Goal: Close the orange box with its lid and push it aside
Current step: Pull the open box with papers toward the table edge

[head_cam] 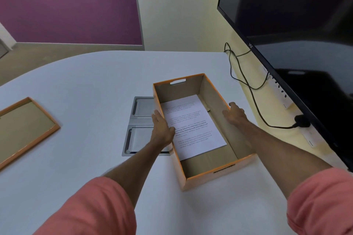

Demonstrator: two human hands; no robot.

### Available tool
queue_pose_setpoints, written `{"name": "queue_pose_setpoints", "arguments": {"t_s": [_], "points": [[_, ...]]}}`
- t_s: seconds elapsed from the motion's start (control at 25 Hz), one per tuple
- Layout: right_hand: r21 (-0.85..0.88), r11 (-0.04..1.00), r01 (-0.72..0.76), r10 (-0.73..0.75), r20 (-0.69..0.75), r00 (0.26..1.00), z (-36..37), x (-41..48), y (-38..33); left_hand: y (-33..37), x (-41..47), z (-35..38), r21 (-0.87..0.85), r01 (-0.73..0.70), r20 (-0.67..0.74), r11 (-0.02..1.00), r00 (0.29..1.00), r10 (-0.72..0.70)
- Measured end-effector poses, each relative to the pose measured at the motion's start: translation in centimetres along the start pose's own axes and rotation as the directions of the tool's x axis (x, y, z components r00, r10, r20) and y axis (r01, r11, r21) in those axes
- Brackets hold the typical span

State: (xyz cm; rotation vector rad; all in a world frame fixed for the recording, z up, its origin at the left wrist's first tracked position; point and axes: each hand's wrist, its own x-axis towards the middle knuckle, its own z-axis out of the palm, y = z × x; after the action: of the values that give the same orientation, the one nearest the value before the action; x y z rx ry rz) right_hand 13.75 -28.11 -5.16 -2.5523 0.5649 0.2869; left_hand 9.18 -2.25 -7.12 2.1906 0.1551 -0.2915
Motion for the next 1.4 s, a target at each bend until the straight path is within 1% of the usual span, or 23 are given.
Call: {"name": "queue_pose_setpoints", "arguments": {"t_s": [0.08, 0.12, 0.28, 0.4, 0.64, 0.72, 0.8, 1.0, 1.2, 1.4], "points": [[0.009, 1.0, 0.023, -0.024, 0.047, 0.999, -0.1, 0.1, -0.1, 0.5, 0.2, 0.0, -0.103, 0.063, 0.029, 0.993, 0.998, -0.06], [0.01, 1.0, 0.028, -0.029, 0.055, 0.998, -0.2, 0.1, -0.1, 0.7, 0.2, 0.0, -0.12, 0.086, 0.037, 0.989, 0.996, -0.083], [0.104, 0.995, 0.007, -0.017, 0.097, 0.995, -0.6, -0.9, -0.1, 0.9, 0.0, -0.9, -0.106, 0.127, 0.034, 0.986, 0.992, -0.124], [0.161, 0.987, 0.007, -0.021, 0.088, 0.996, -0.2, -2.9, -0.4, 0.5, -0.8, -2.5, -0.093, 0.104, 0.05, 0.99, 0.994, -0.1], [0.344, 0.939, -0.012, 0.0, 0.033, 0.999, 0.9, -8.6, -3.1, -0.9, -3.2, -8.1, -0.116, 0.018, 0.007, 0.993, 1.0, -0.017], [0.369, 0.93, -0.006, 0.0, 0.017, 1.0, 1.6, -11.0, -4.4, -1.7, -4.6, -10.6, -0.142, 0.015, -0.002, 0.99, 1.0, -0.015], [0.382, 0.924, -0.006, 0.003, 0.01, 1.0, 2.7, -14.0, -5.8, -2.9, -6.6, -13.4, -0.17, 0.031, 0.009, 0.985, 1.0, -0.029], [0.434, 0.901, -0.027, 0.019, 0.024, 1.0, 6.5, -21.5, -8.5, -7.3, -12.2, -18.6, -0.167, 0.079, 0.055, 0.983, 0.996, -0.071], [0.425, 0.903, -0.066, 0.063, 0.023, 0.998, 10.5, -28.1, -9.9, -12.2, -16.7, -21.4, -0.161, 0.092, 0.075, 0.983, 0.994, -0.081], [0.433, 0.895, -0.109, 0.113, 0.016, 0.993, 13.1, -33.5, -9.5, -15.9, -20.1, -21.8, -0.163, 0.104, 0.092, 0.981, 0.992, -0.09]]}}
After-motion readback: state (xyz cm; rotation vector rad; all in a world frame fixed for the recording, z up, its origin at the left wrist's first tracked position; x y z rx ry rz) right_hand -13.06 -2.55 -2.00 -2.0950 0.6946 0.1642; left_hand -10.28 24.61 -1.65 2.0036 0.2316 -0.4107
